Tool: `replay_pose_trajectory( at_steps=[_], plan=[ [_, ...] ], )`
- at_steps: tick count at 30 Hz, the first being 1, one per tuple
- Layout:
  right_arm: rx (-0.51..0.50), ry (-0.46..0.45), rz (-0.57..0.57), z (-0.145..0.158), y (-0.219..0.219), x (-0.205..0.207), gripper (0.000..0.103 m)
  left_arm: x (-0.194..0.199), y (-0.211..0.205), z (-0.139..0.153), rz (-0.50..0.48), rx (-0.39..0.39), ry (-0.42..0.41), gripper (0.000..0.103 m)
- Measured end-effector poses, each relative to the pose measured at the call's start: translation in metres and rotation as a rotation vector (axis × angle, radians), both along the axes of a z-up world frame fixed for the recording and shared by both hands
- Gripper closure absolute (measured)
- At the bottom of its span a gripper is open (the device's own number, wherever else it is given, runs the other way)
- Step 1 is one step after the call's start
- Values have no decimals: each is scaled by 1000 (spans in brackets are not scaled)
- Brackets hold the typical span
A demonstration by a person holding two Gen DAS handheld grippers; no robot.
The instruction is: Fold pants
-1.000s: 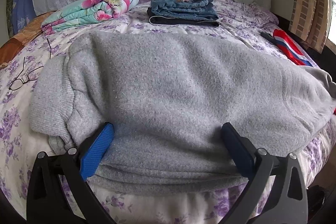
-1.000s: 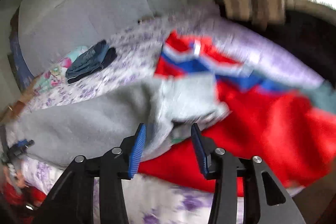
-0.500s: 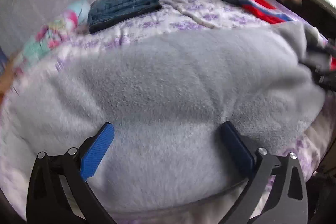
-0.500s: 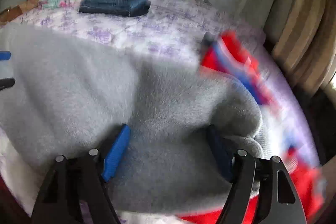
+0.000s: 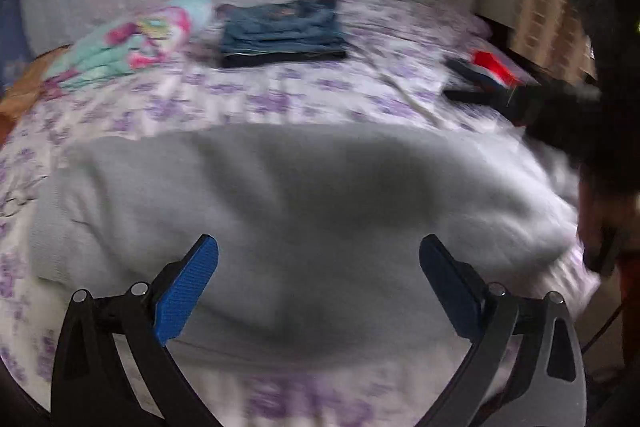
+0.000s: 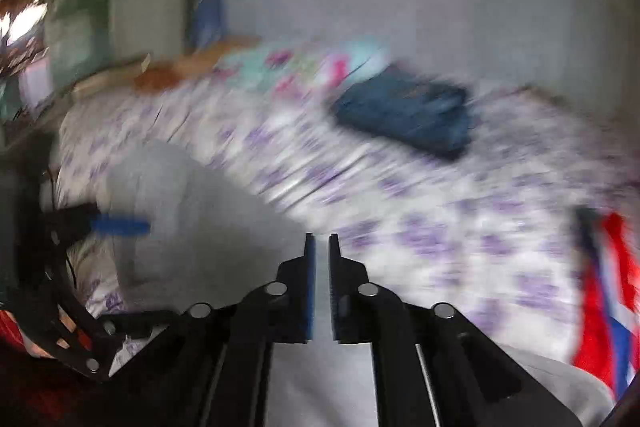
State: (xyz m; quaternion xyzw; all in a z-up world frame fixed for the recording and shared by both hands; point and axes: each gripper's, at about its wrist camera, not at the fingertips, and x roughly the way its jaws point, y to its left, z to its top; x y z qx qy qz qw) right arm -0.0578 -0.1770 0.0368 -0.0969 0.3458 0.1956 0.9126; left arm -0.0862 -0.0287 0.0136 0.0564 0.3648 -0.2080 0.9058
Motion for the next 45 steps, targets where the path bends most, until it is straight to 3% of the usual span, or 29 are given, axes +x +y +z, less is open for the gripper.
replay_pose_trajectory(
  at_steps=[2, 3, 4, 6, 11, 13, 14, 16, 17, 18, 20, 23, 25, 28, 30, 32, 37, 41, 43, 45],
  plan=[
    [-74, 155, 61, -40, 21, 13, 98, 16, 7, -21, 40, 49, 84, 5],
    [-121, 83, 64, -49, 27, 5, 98, 17, 8, -30, 29, 62, 94, 4],
    [-139, 64, 64, -48, 28, 0, 99, 5, 5, -34, 17, 90, 23, 4],
    [-96, 107, 71, -36, 19, 0, 99, -11, 1, -38, 25, 139, -47, 4],
    [83, 124, 45, -3, 0, 23, 98, -10, 9, -39, 27, 71, -48, 4],
    [108, 156, 25, -3, -2, 47, 72, -11, 8, -40, 30, 77, -58, 4],
    [108, 165, 9, -5, -1, 56, 53, -12, 7, -40, 31, 78, -63, 4],
    [118, 196, 4, -15, 5, 70, 53, -12, 8, -41, 31, 74, -64, 4],
    [124, 216, 15, -19, 6, 72, 56, -12, 7, -41, 31, 76, -65, 4],
    [117, 233, 34, -24, 11, 73, 66, -12, 8, -41, 31, 75, -67, 4],
    [49, 230, 40, -32, 19, 69, 75, -14, 8, -41, 30, 74, -69, 4],
    [19, 181, 47, -30, 23, 61, 92, -14, 8, -41, 27, 74, -68, 4],
    [18, 121, 27, -15, 20, 63, 98, -15, 8, -41, 20, 74, -65, 4],
    [-30, 141, -4, -21, 19, 84, 99, -17, 9, -41, 17, 69, -65, 4],
    [-98, 213, -14, -53, 24, 98, 103, -18, 9, -41, 18, 70, -65, 4],
    [-71, 202, -27, -58, 19, 101, 103, -17, 9, -41, 19, 73, -57, 4],
    [51, 113, -67, -22, -3, 81, 101, -17, 15, -33, 2, 67, 0, 4],
    [67, 52, 4, 0, 8, 50, 98, -7, 29, -12, 50, 62, 1, 5],
    [39, 111, 48, -16, 24, 50, 98, 9, 34, -4, 108, 88, -6, 5],
    [-51, 153, 47, -50, 43, 64, 102, 33, 38, -13, 125, 101, 71, 5]
  ],
)
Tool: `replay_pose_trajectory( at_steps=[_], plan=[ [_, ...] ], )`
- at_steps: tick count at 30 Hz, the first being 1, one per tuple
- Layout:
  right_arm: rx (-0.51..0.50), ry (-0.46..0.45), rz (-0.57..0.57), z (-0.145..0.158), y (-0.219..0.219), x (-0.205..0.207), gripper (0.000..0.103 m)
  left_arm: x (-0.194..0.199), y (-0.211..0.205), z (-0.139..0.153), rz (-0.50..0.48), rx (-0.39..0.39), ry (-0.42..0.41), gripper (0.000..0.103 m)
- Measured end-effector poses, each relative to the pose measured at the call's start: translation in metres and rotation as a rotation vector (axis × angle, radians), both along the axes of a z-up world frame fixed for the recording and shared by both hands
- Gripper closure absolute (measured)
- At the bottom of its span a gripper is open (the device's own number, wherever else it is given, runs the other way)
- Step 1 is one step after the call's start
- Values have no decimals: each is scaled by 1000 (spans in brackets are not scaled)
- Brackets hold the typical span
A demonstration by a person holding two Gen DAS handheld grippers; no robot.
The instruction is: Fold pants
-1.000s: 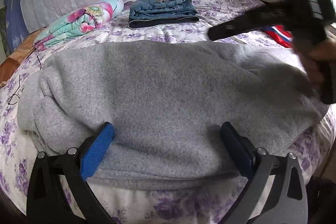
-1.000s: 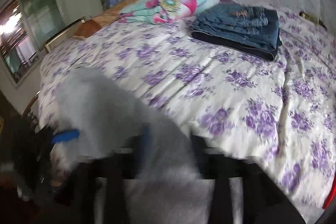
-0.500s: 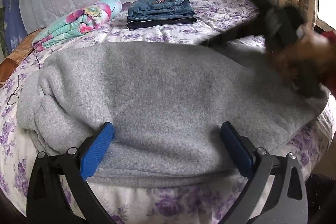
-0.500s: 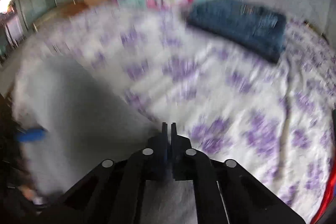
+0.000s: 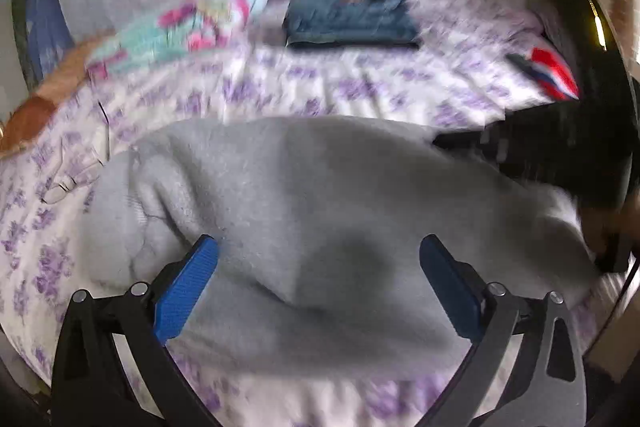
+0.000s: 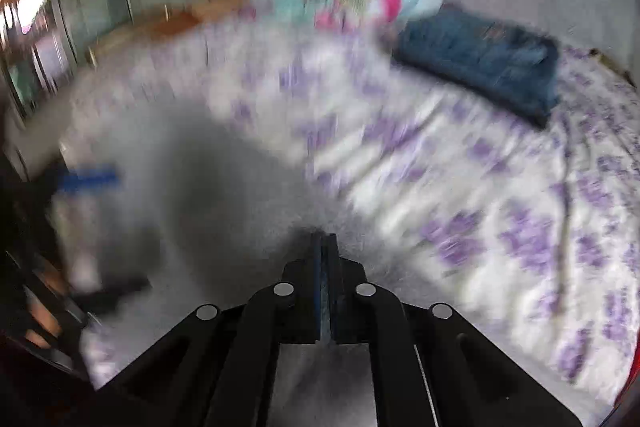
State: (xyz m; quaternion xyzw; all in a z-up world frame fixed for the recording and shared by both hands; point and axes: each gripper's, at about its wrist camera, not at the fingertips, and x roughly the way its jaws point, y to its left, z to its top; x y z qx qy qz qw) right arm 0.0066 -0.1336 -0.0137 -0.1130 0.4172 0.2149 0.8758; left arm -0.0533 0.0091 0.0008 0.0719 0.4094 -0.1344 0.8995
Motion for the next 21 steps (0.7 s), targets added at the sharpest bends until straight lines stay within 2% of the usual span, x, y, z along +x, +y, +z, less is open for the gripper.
replay_pose_trajectory(
  at_steps=[1, 2, 3, 4, 6, 8, 10, 11, 12, 14, 15, 16, 18, 19, 21],
  plan=[
    [8, -23, -9, -2, 0, 3, 103, 17, 2, -18, 19, 3, 83, 4],
    [26, -4, -19, 0, -1, 8, 103, 20, 5, -23, 23, -24, 91, 4],
    [65, 17, -43, 5, -7, 14, 103, 16, 8, -23, 26, -42, 63, 4],
    [87, 14, -66, 7, -9, 16, 103, 8, 5, -23, 20, -14, 38, 4],
    [114, -46, -83, 18, -15, 3, 98, 0, 10, -18, 28, -27, 33, 4],
    [125, -93, -62, 30, -15, -17, 98, -5, 17, -12, 28, -59, 40, 4],
    [112, -135, -33, 39, -14, -39, 88, -6, 22, -2, 37, -79, 34, 4],
    [99, -136, -24, 37, -12, -45, 73, -6, 23, 2, 41, -78, 26, 4],
    [69, -114, -10, 28, -7, -47, 65, 0, 20, 2, 48, -53, 22, 4],
    [11, -67, -16, 2, 1, -37, 63, 14, 14, -11, 75, 23, 61, 4],
    [27, -61, -26, -2, 0, -33, 63, 21, 11, -20, 67, 33, 68, 4],
    [46, -49, -31, 1, -2, -31, 63, 21, 10, -23, 68, 31, 31, 4],
    [90, -56, -42, 10, -9, -35, 62, 17, 10, -20, 87, 24, 25, 4],
    [103, -79, -51, 14, -13, -43, 59, 14, 12, -16, 99, 4, 28, 5],
    [136, -129, -71, 24, -27, -71, 41, 5, 15, -7, 86, -32, 19, 5]
  ],
)
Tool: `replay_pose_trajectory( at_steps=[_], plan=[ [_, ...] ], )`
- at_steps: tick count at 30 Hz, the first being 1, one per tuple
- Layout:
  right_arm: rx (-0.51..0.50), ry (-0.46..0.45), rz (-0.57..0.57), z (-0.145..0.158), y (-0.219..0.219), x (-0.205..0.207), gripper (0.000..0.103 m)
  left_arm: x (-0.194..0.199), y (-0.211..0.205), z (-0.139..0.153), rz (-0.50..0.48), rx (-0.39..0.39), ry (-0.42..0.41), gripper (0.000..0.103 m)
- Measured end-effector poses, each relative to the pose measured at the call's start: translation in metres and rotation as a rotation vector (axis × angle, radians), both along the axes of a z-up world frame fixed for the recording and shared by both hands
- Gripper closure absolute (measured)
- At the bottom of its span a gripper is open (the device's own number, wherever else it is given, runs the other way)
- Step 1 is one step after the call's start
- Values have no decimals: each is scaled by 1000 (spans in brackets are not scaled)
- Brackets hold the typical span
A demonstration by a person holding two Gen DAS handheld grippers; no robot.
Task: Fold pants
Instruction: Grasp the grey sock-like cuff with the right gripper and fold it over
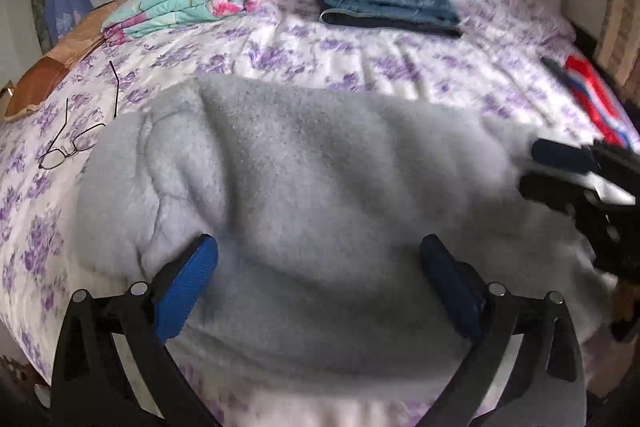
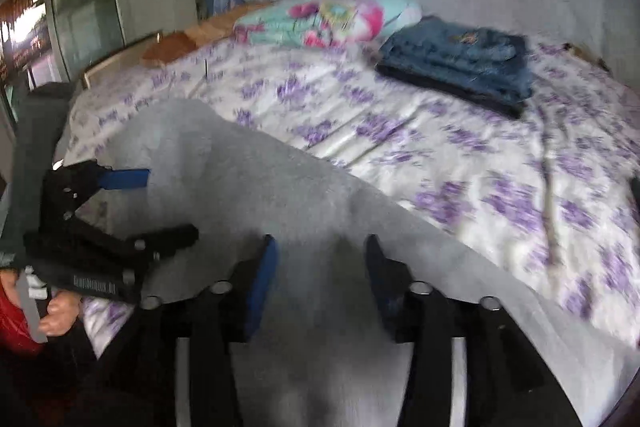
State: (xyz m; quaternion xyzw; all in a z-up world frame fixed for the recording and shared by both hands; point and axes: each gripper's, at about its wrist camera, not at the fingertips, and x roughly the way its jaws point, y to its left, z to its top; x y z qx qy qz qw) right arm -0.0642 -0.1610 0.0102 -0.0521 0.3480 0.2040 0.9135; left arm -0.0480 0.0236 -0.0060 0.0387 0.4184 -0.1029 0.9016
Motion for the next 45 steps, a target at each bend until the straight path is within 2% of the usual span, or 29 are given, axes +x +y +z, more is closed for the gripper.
replay_pose_trajectory(
  at_steps=[2, 5, 7, 9, 10, 11, 13, 14, 15, 16, 17, 26, 30, 34, 35, 36, 38, 40, 41, 42, 45],
  plan=[
    [41, -53, -28, 9, -22, -29, 33, -13, -6, 15, -59, -24, -49, 5],
    [93, -128, -161, 17, -75, -83, 33, -20, -27, 25, -128, 26, -103, 5],
    [103, -149, -291, 19, -117, -119, 33, -14, -47, 12, -171, 80, -93, 5],
    [140, -131, -462, 16, -169, -154, 32, -1, -63, -17, -171, 130, -56, 4],
    [175, -113, -524, 13, -189, -165, 31, -2, -62, -17, -155, 116, -66, 4],
    [218, -92, -588, 9, -210, -176, 29, -4, -58, -13, -148, 91, -77, 4],
    [372, -48, -723, -4, -254, -196, 29, -3, -54, -18, -149, 62, -70, 4],
    [516, -37, -737, -11, -273, -204, 29, -5, -53, -18, -153, 59, -78, 4],
    [597, -31, -738, -17, -283, -206, 29, -6, -52, -18, -153, 57, -82, 4],
    [655, -23, -744, -22, -289, -205, 29, -6, -53, -19, -149, 60, -85, 4],
    [669, -8, -750, -26, -292, -201, 29, -6, -54, -19, -147, 65, -89, 4],
    [659, 8, -814, -26, -299, -216, 26, -12, -52, -17, -147, 66, -101, 4],
    [632, 55, -787, -33, -309, -187, 18, -12, -52, -17, -147, 67, -100, 4],
    [618, 63, -787, -34, -319, -159, 19, -12, -52, -16, -147, 66, -101, 4],
    [615, 46, -797, -34, -319, -158, 27, -12, -52, -16, -147, 66, -101, 4],
    [613, 23, -812, -34, -318, -162, 49, -12, -51, -16, -148, 65, -101, 4],
    [625, -37, -841, -36, -317, -171, 72, -12, -50, -16, -150, 61, -103, 4],
    [655, -102, -840, -38, -314, -185, 77, -12, -50, -16, -152, 61, -104, 4],
    [630, -140, -843, -34, -307, -189, 79, -12, -50, -15, -151, 61, -104, 4],
    [591, -172, -842, -27, -300, -189, 80, -13, -51, -16, -150, 60, -104, 4],
    [376, -294, -774, 11, -258, -182, 82, -14, -50, -15, -144, 54, -108, 4]
  ],
)
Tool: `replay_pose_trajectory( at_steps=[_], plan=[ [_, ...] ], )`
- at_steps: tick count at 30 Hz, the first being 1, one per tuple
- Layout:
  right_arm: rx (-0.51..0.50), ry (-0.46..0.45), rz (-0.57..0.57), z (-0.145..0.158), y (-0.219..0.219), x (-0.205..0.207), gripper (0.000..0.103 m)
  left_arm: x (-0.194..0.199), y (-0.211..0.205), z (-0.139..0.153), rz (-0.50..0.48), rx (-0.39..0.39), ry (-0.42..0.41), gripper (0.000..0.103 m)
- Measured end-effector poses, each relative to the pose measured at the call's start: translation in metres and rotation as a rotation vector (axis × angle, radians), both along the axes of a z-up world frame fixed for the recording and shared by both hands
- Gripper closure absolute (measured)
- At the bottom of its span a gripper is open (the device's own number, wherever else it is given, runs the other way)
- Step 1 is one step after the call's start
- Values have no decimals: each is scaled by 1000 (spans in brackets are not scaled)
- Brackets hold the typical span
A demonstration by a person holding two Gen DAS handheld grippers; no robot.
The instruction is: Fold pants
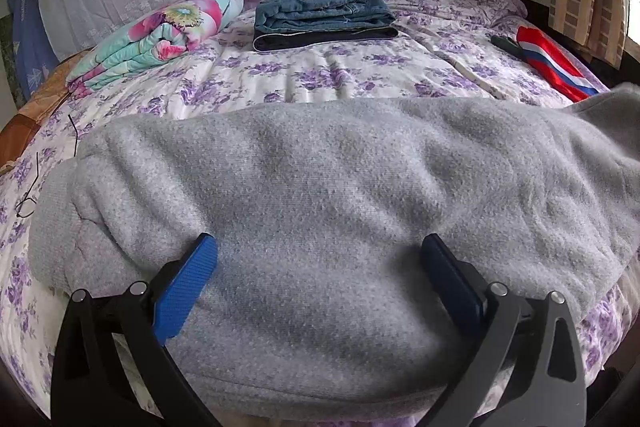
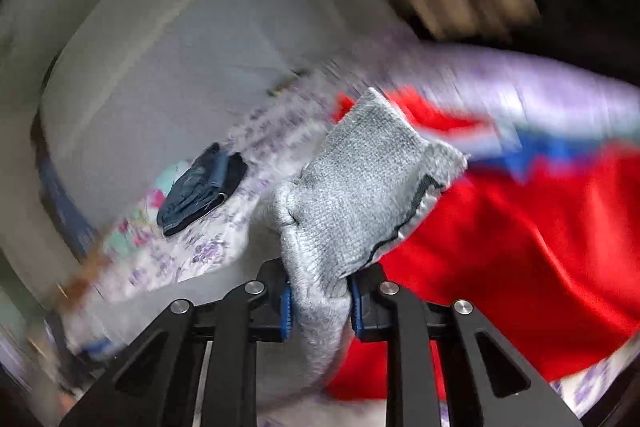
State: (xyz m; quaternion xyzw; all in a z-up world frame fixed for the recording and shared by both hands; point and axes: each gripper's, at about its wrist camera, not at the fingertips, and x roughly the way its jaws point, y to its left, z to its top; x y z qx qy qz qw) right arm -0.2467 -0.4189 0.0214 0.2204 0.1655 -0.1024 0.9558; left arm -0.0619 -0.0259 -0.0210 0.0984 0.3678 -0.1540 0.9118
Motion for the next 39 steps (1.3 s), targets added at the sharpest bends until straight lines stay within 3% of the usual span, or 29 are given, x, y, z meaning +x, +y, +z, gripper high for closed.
replay_pose_trajectory(
  at_steps=[3, 6, 8, 12, 14, 17, 19, 21, 22, 24, 28, 30, 36, 38, 39],
  plan=[
    [-242, -34, 87, 39, 59, 12, 82, -11, 5, 5, 47, 14, -29, 4],
    [-499, -14, 171, 54, 129, 33, 82, -28, 18, 12, 78, 5, -68, 4],
    [-664, 45, 242, 42, 177, 51, 82, -39, 34, 18, 86, -18, -87, 4],
    [-924, 345, 469, -42, 266, 100, 74, -44, 68, 30, 121, -100, -75, 4],
    [-1041, 331, 416, -56, 280, 95, 73, -44, 83, 34, 144, -141, -68, 4],
    [-909, 356, 458, -34, 261, 90, 71, -42, 107, 37, 183, -205, -65, 4],
    [-823, 329, 458, -12, 248, 76, 58, -40, 118, 37, 198, -252, -53, 4],
    [-796, 302, 425, 7, 242, 63, 23, -36, 127, 35, 196, -304, -25, 4],
    [-801, 278, 417, 12, 238, 57, 20, -35, 129, 34, 194, -316, -14, 4],
    [-845, 255, 413, 10, 244, 58, 20, -32, 130, 28, 197, -328, 14, 4],
    [-943, 384, 425, -30, 261, 86, 19, -28, 127, 21, 202, -323, 44, 4],
    [-1018, 388, 392, -45, 271, 87, 18, -28, 127, 20, 203, -317, 46, 4],
    [-1066, 355, 492, -21, 276, 43, 10, -24, 137, 16, 216, -324, 58, 4],
    [-1025, 326, 530, -11, 274, 32, 10, -21, 140, 12, 219, -337, 80, 4],
    [-957, 284, 526, 1, 269, 29, 10, -20, 141, 11, 223, -339, 86, 4]
  ],
)
